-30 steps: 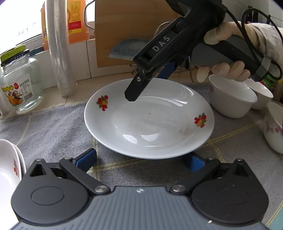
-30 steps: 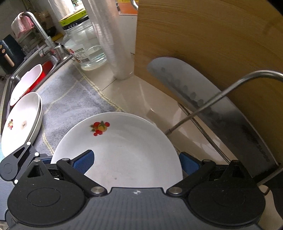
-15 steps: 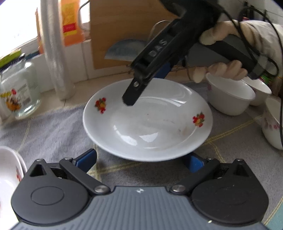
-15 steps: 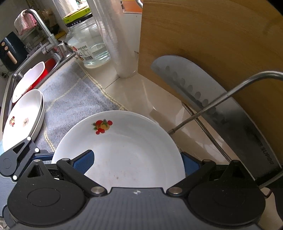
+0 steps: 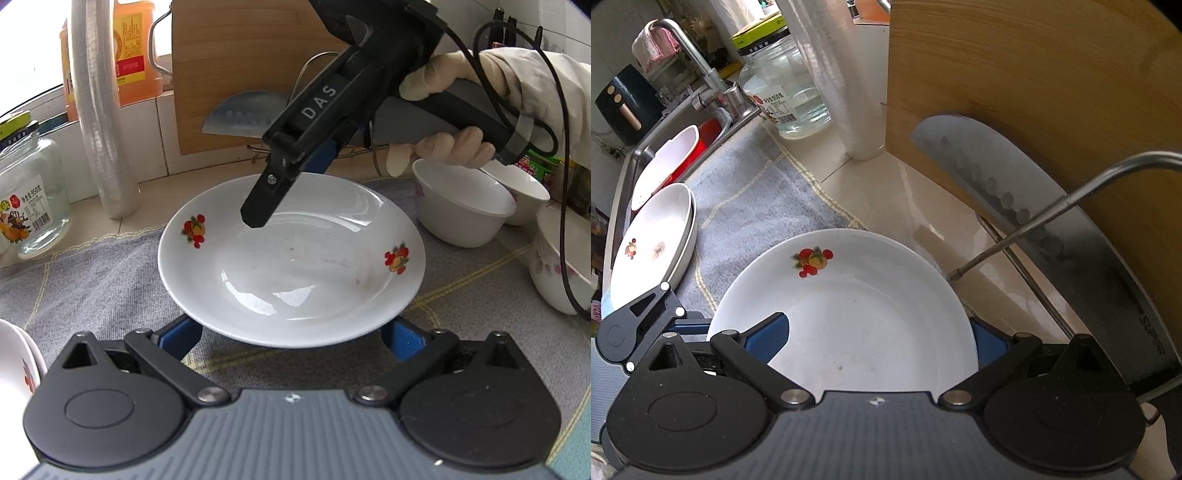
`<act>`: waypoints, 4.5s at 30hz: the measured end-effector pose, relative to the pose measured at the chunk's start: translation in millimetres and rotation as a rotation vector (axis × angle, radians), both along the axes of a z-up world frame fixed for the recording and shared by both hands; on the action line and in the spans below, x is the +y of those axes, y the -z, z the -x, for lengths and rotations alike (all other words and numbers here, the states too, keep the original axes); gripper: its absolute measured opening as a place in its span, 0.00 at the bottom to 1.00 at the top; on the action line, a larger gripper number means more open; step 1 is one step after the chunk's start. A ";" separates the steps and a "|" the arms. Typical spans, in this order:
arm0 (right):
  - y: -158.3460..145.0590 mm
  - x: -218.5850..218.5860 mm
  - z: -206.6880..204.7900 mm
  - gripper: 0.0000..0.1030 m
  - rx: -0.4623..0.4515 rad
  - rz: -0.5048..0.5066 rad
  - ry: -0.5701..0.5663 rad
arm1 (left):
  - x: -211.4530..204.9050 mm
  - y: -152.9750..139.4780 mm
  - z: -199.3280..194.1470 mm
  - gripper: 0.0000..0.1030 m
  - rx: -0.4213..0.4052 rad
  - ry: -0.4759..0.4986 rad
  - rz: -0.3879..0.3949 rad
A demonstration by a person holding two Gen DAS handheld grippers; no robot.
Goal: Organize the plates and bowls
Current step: 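Lift the plate with the right tool and swing it toward the sink, then carry the held plate with the right tool over the plate stack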
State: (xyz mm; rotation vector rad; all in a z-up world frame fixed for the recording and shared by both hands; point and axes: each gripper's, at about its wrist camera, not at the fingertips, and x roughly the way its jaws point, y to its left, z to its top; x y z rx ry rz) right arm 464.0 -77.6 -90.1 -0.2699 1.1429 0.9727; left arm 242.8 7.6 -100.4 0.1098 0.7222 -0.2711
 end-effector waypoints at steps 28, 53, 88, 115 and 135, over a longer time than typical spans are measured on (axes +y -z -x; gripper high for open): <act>-12.8 1.9 14.0 0.98 -0.009 -0.038 -0.022 | 6.9 -11.5 9.6 0.99 0.027 -0.012 -0.010; -51.0 28.7 74.2 0.98 -0.060 -0.068 -0.060 | 31.9 -41.3 62.6 0.99 0.004 -0.056 -0.002; -64.5 177.3 122.3 0.98 -0.070 -0.096 -0.251 | 139.0 -57.9 125.6 0.99 -0.015 -0.257 -0.007; -43.5 210.2 121.9 0.98 -0.039 -0.056 -0.274 | 163.2 -44.2 122.4 0.99 0.035 -0.296 0.018; -39.3 217.5 127.1 0.98 -0.055 -0.026 -0.272 | 175.0 -40.1 110.5 0.99 0.108 -0.284 0.044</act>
